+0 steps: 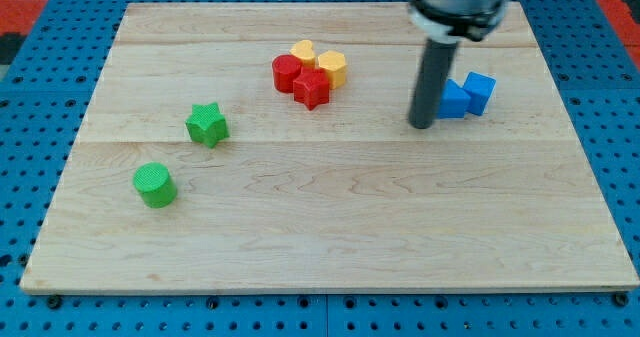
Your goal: Move red circle along with red star closer to the green circle
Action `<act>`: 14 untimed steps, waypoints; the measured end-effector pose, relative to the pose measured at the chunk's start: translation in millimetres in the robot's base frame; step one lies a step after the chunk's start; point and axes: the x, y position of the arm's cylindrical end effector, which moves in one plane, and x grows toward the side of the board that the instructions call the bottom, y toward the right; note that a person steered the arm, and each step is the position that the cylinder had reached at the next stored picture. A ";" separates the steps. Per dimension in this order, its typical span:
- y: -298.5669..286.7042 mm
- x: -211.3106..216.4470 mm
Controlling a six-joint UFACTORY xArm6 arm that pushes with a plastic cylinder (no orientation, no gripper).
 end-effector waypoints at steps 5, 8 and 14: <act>-125.3 -93.5; -120.2 -135.1; -161.0 14.4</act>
